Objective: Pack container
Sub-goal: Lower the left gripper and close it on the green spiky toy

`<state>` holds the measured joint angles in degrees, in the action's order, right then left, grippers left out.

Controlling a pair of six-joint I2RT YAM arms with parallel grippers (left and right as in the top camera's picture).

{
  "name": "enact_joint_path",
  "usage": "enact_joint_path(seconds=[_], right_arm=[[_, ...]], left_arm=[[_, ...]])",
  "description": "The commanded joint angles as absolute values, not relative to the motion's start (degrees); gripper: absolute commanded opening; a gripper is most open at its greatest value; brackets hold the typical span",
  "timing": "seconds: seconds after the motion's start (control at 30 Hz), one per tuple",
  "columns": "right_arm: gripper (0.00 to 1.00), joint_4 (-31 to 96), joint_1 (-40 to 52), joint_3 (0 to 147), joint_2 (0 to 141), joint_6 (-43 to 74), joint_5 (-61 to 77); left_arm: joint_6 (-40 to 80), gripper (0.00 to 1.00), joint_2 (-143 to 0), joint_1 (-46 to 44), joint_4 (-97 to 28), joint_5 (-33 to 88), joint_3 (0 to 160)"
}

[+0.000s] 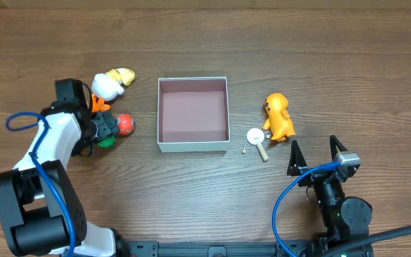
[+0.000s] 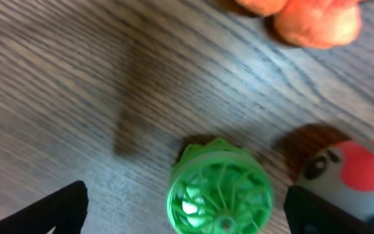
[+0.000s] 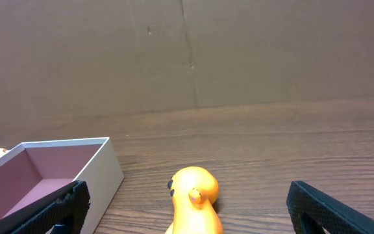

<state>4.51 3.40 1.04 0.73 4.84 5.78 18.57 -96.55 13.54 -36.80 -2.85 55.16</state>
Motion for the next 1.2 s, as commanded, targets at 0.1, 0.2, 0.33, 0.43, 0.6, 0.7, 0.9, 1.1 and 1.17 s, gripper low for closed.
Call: enact_joint_path(seconds=[0.1,0.2,0.33,0.43,0.6,0.7,0.9,1.1,1.17], right_arm=[[1.0,4.2,3.1,0.4,0.2,4.7,6.1],[1.0,4.2,3.1,0.4,0.2,4.7,6.1],[1.0,4.2,3.1,0.4,0.2,4.7,6.1],[1.0,4.2,3.1,0.4,0.2,4.7,6.1],[1.0,4.2,3.1,0.4,0.2,4.7,6.1],[1.0,4.2,3.1,0.4,0.2,4.7,6.1],[1.0,4.2,3.1,0.4,0.2,4.7,6.1],[1.0,4.2,3.1,0.4,0.2,4.7,6.1],[1.0,4.2,3.1,0.4,0.2,4.7,6.1]], left_arm=[[19.3,0.97,-96.4,13.4,-34.2,-3.4,53.1],[19.3,0.97,-96.4,13.4,-32.4,-3.6,52.2],[19.3,0.95,-96.4,13.5,-32.1,-3.6,52.2],[19.3,0.93,-96.9,13.4,-32.1,-3.6,52.1],[19.3,0.91,-99.1,13.5,-32.3,-3.6,52.1],[19.3,0.86,-100.6,13.5,-32.6,-3.6,52.1],[19.3,0.81,-102.5,13.5,-33.0,-3.2,52.1],[19.3,0.8,-102.6,13.5,-33.6,-2.7,52.4],[19.3,0.78,-102.5,13.5,-34.2,-2.7,52.7]])
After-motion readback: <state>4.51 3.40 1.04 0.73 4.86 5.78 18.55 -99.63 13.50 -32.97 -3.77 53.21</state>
